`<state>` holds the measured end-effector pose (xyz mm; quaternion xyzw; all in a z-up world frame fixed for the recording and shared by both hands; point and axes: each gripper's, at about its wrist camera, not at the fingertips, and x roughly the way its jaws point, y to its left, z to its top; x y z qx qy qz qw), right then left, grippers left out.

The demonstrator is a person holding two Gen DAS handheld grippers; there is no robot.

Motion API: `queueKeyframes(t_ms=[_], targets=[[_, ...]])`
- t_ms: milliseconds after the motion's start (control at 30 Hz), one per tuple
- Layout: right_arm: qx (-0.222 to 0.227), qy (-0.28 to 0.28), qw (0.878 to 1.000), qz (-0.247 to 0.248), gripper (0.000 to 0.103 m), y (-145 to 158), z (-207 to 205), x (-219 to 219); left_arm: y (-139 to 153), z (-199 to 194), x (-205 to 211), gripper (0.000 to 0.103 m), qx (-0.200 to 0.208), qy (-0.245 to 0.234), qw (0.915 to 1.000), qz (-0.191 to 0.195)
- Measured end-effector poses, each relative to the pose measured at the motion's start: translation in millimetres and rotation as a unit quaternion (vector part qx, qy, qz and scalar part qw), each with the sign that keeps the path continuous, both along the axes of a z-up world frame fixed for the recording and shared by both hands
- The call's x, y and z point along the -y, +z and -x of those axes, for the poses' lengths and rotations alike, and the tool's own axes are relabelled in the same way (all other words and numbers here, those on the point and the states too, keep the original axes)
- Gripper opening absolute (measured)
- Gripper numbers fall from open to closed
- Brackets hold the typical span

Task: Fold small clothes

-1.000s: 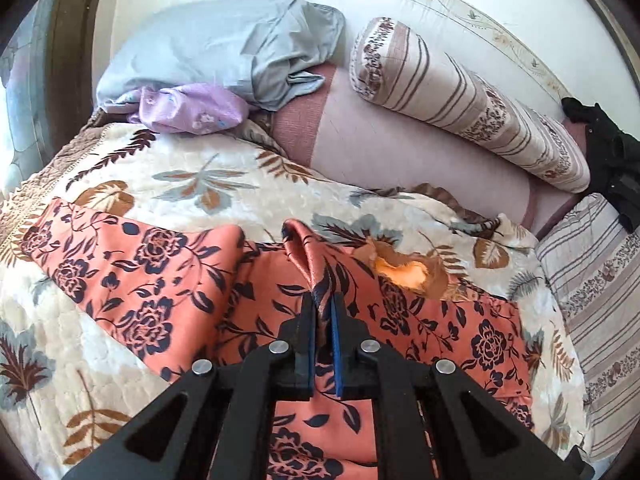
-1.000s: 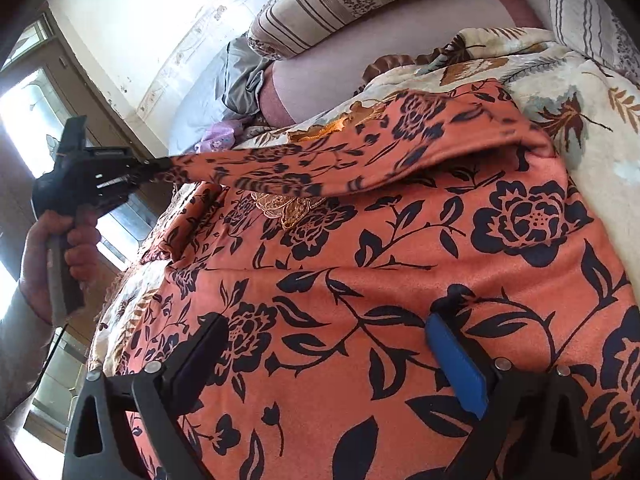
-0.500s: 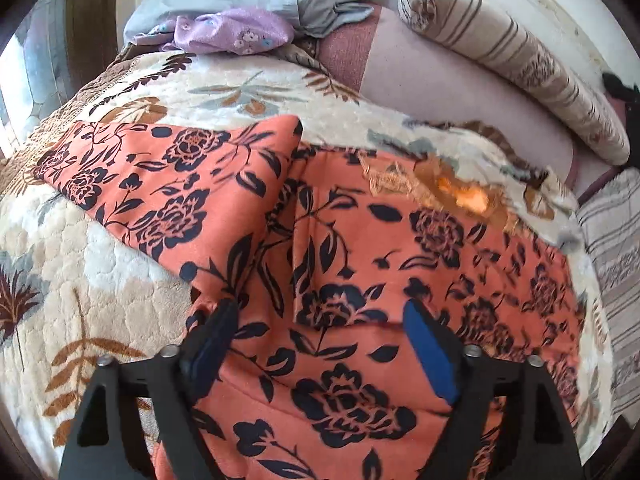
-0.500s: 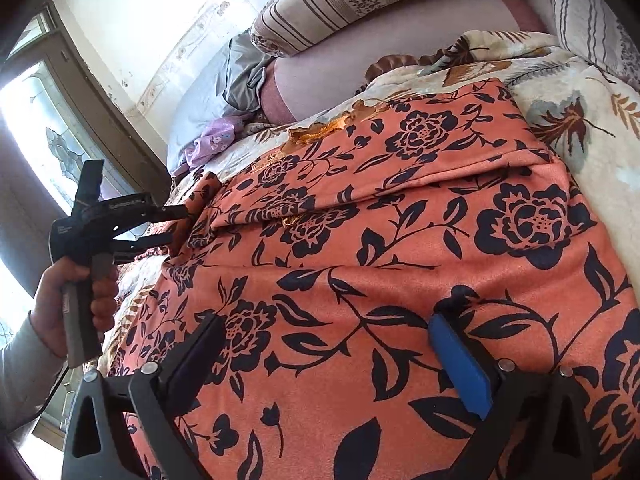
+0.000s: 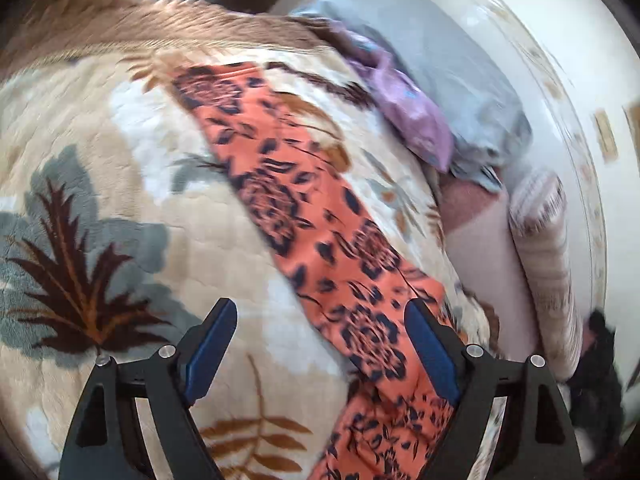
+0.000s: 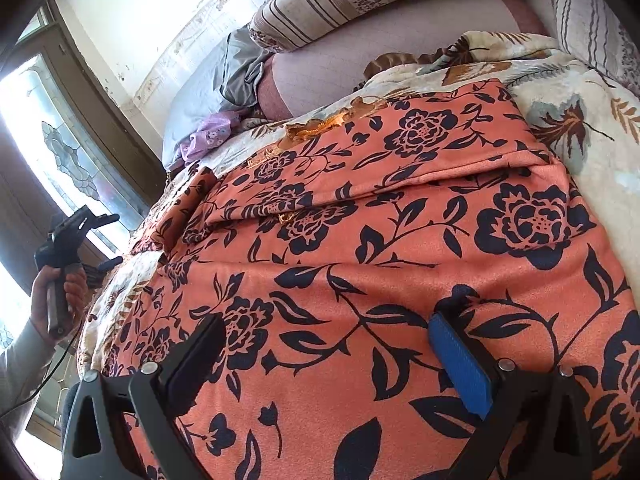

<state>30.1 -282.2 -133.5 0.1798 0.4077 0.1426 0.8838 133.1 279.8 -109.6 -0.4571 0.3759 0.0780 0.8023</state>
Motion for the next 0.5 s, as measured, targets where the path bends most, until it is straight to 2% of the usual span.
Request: queueKeyframes(t_ms=[33, 100, 200, 267, 333, 367, 400, 433, 467, 500], targets=[[-0.016, 0.000, 1.000, 0.018, 0.102, 5, -4, -6, -8, -2, -13, 0.085, -0.005, 0.016, 0.9997, 0.018], [-0.023, 0.014, 1.000, 0.007, 0.101, 23, -16, -11, -13, -4, -30, 0.085, 0.000, 0.034, 0.9990, 0.029], [0.042, 0.009, 0.999, 0.012, 0.102, 68, -48, -5, -15, -14, -37, 0.085, 0.003, 0.036, 0.9993, 0.005], [0.051, -0.019, 0.998, 0.008, 0.102, 82, -86, 13, -18, -18, -44, 0.085, 0.002, 0.031, 0.9995, 0.007], [0.016, -0.072, 0.997, -0.025, 0.102, 72, -128, 46, -15, -14, -45, 0.085, -0.004, 0.034, 0.9994, 0.007], [-0.017, -0.097, 0.994, -0.051, 0.102, 59, -145, 65, -8, -11, -41, 0.085, 0.005, 0.031, 0.9995, 0.000], [-0.068, -0.119, 0.988, -0.075, 0.101, 39, -160, 84, 2, -10, -30, 0.085, 0.011, 0.019, 0.9996, -0.021], [-0.113, -0.142, 0.980, -0.082, 0.099, 22, -169, 100, 14, -12, -13, 0.085, 0.014, -0.009, 0.9984, -0.054], [-0.132, -0.159, 0.974, -0.090, 0.096, 12, -169, 114, 26, -17, 10, 0.085, 0.023, -0.051, 0.9944, -0.090], [-0.120, -0.159, 0.974, -0.106, 0.084, 12, -164, 125, 39, -17, 38, 0.085, 0.037, -0.098, 0.9866, -0.125]])
